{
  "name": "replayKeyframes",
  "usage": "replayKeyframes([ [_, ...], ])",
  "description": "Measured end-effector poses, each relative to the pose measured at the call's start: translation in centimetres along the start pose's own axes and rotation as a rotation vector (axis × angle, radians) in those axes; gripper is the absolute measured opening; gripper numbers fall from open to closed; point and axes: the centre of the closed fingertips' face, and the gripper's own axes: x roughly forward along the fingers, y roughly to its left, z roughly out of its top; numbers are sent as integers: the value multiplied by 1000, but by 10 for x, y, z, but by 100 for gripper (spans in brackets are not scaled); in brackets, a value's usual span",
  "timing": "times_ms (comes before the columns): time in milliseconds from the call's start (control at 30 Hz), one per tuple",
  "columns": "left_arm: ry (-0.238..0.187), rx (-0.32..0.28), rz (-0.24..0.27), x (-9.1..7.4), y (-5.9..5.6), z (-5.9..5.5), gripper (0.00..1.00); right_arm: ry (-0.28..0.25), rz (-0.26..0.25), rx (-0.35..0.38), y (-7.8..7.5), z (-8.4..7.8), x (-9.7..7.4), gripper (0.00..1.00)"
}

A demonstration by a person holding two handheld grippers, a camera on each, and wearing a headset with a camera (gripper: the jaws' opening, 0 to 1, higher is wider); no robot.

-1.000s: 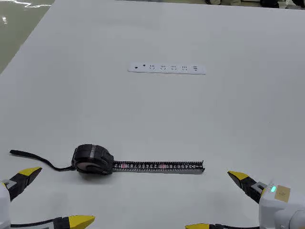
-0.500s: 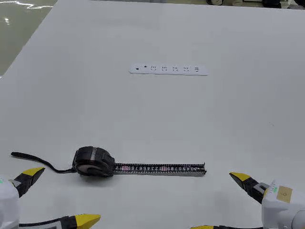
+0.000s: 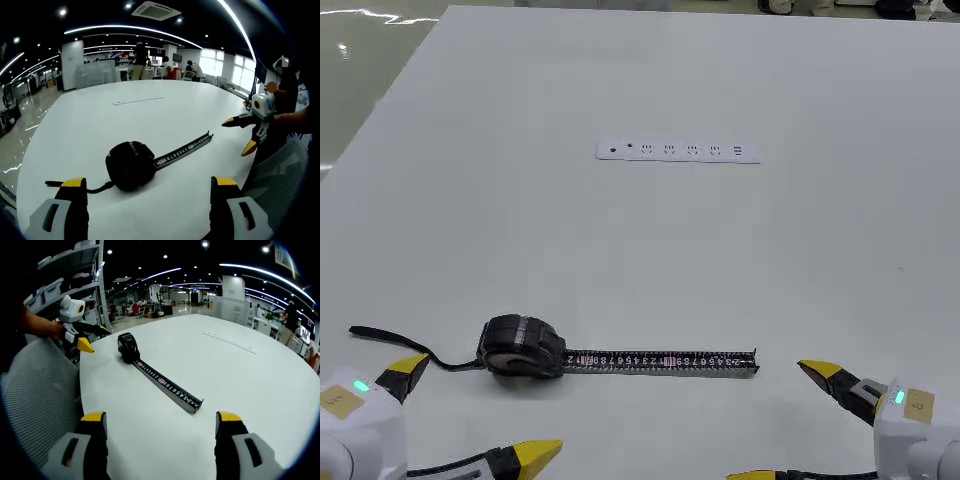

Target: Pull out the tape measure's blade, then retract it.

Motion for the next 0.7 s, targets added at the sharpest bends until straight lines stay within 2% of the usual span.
replayKeyframes([
  [233,-15,-24,20,8,-5,3,100,11,15,-21,-8,-4,4,89],
  [333,-24,-25,44,12,-4,5,100,17,21,-32,-11,-5,6,88],
  [467,-27,-24,86,15,0,6,100,20,27,-56,-17,-7,7,86],
  [700,-18,-69,144,22,7,3,100,20,61,-120,-25,-7,13,77],
])
